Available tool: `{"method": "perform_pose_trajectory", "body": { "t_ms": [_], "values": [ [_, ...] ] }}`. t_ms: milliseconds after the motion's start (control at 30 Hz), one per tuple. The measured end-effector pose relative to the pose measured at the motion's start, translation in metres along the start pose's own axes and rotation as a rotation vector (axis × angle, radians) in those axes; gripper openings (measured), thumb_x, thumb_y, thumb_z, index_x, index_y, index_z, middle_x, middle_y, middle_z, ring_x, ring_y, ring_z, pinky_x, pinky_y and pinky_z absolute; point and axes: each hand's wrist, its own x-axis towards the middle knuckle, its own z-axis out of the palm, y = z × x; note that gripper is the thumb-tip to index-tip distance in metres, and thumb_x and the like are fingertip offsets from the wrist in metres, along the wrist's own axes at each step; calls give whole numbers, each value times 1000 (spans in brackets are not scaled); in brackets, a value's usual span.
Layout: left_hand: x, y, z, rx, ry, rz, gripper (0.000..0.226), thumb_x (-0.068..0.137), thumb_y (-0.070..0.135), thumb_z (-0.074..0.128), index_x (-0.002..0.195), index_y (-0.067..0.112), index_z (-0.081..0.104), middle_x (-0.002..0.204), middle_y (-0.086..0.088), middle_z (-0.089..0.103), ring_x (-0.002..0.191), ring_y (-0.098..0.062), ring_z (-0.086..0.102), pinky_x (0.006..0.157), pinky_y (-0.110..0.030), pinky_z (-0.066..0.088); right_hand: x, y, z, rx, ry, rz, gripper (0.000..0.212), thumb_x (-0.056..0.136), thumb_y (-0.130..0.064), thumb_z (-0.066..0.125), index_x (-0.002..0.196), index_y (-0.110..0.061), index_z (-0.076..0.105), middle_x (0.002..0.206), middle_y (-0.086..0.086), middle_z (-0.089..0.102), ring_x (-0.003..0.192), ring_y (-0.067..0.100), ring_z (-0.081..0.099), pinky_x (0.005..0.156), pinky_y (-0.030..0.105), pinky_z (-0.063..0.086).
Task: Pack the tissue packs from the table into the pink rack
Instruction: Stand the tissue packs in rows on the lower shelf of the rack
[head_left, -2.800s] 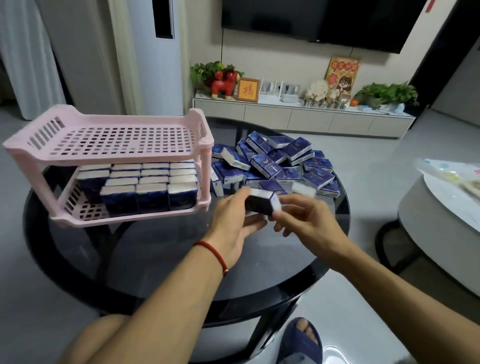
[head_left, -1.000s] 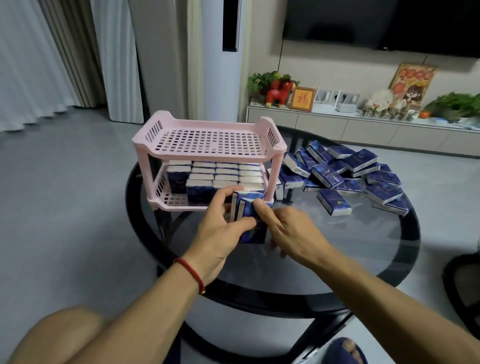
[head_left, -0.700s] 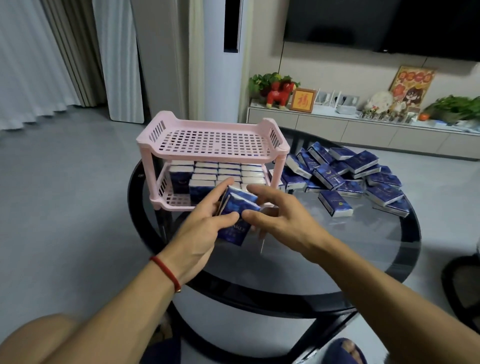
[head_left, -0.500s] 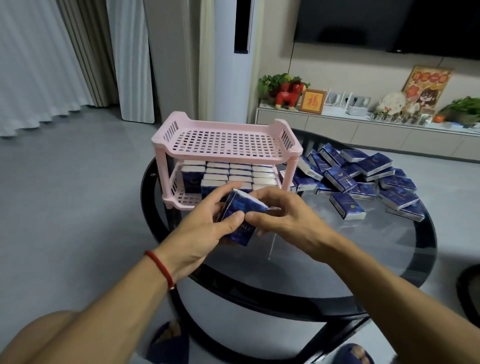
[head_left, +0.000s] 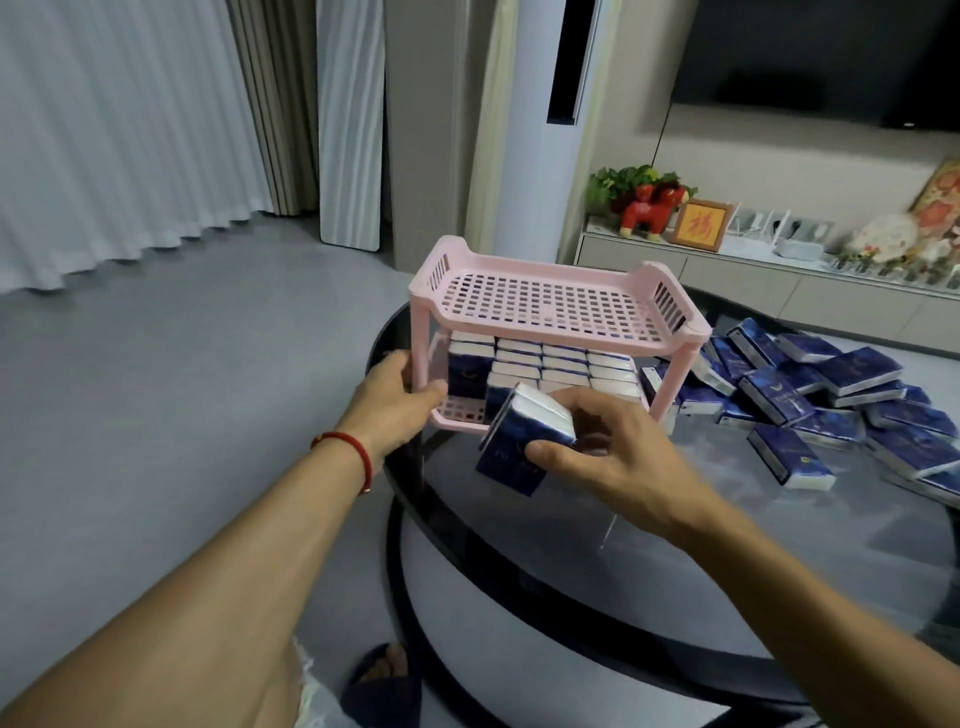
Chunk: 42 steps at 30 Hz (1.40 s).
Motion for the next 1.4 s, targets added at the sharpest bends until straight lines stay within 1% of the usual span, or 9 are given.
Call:
{"method": "perform_pose_trajectory", "body": {
  "t_ms": [167,367,500,633,800,933,1100,1267,1400],
  "values": [
    [14,-8,5,-38,110,50,16,97,32,61,108,25,70,107,-2,75,98,-27,71,91,-48,59,40,-17,16,-267,29,-116,35,87,-42,77,117,-31,64,105,-19,69,94,0,65,81,25,57],
    [9,2,6,-49,186,97,15,104,29,58,104,18,68,104,-4,73,95,-28,69,85,-48,61,80,-10,34,-448,73,-180,52,94,-34,71,140,-19,53,135,0,62,121,17,54,94,27,40],
    [6,2,5,-44,183,104,15,103,27,58,105,16,68,100,-5,71,91,-28,69,82,-49,62,99,-5,42,-577,53,-132,53,95,-32,68,142,-17,50,141,9,59,128,31,52,107,43,42],
    [3,6,4,-55,169,90,16,104,27,58,111,16,67,104,-3,70,95,-25,68,86,-47,61,115,-5,43,-740,26,-14,56,96,-37,62,146,-23,42,154,10,45,139,36,41,115,53,35],
    [4,10,7,-68,200,101,17,103,28,58,111,16,68,102,-3,70,93,-24,67,85,-49,62,117,-8,53,-957,66,65,55,93,-42,60,143,-20,48,148,12,47,138,35,39,114,51,33],
    [6,11,8,-83,213,89,17,104,29,58,111,17,66,103,-3,69,93,-24,67,85,-49,62,105,-12,56,-928,129,13,61,90,-39,65,143,-18,45,147,11,47,139,34,41,112,53,34],
    [7,11,8,-92,218,91,17,104,29,57,111,17,65,104,-3,69,94,-26,68,84,-50,62,85,-5,49,-883,48,-279,26,92,-38,55,116,-30,62,146,4,45,136,27,38,110,51,32],
    [6,12,10,-86,213,114,17,105,29,55,111,18,65,103,-4,69,93,-27,68,83,-51,62,84,4,48,-1006,-40,-259,51,100,-53,27,105,-39,76,161,-5,35,150,18,26,119,57,18],
    [6,11,8,-93,182,101,16,106,29,53,112,19,64,105,-5,68,95,-26,68,83,-51,62,86,5,52,-1046,-12,-235,54,100,-56,24,104,-41,76,160,-6,34,150,20,28,121,62,11]
  ]
}}
